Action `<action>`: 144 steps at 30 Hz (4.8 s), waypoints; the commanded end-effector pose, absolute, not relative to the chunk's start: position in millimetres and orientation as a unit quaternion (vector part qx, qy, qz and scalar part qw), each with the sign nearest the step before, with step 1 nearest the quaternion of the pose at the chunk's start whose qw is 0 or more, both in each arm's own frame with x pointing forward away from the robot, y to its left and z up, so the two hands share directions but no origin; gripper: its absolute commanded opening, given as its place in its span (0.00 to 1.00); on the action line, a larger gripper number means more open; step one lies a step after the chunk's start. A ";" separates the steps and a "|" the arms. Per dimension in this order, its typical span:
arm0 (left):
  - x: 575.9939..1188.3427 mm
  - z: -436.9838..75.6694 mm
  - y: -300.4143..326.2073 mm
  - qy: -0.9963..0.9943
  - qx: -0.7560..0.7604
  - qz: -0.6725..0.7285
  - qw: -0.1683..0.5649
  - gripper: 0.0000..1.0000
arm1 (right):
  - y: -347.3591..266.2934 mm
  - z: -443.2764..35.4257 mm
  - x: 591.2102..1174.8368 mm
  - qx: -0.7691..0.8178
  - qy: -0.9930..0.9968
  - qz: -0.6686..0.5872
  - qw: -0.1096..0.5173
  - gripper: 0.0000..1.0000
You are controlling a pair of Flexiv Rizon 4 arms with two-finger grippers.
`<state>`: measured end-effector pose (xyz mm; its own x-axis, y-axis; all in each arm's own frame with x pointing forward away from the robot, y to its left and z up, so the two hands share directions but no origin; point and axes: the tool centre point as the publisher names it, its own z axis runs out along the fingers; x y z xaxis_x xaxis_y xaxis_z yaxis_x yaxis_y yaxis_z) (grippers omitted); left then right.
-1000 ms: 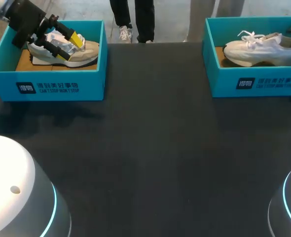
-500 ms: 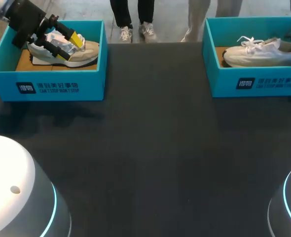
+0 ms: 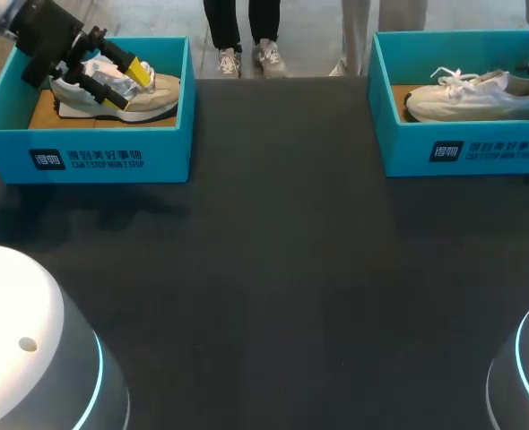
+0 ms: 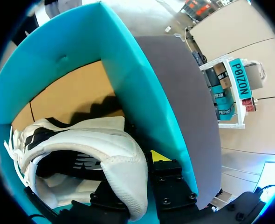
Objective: Take the shoe out of the shoebox, open the shoe tongue, remove and reinsert the insole, then place the shoe into the shoebox
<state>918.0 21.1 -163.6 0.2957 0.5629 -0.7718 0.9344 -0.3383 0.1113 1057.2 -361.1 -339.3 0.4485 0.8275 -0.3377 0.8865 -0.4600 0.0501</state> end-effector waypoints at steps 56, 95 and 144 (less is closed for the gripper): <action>917.5 -163.2 21.3 0.498 0.752 -0.321 0.287 1.00 | -349.3 -296.5 1019.2 0.785 0.589 -0.090 0.171 0.00; 917.5 -163.2 21.3 0.498 0.752 -0.321 0.287 1.00 | -348.3 -356.1 1016.2 0.777 0.602 -0.123 0.136 0.00; 917.5 -163.2 21.3 0.498 0.752 -0.321 0.287 1.00 | -284.0 -209.5 968.7 0.667 0.733 0.048 0.129 0.49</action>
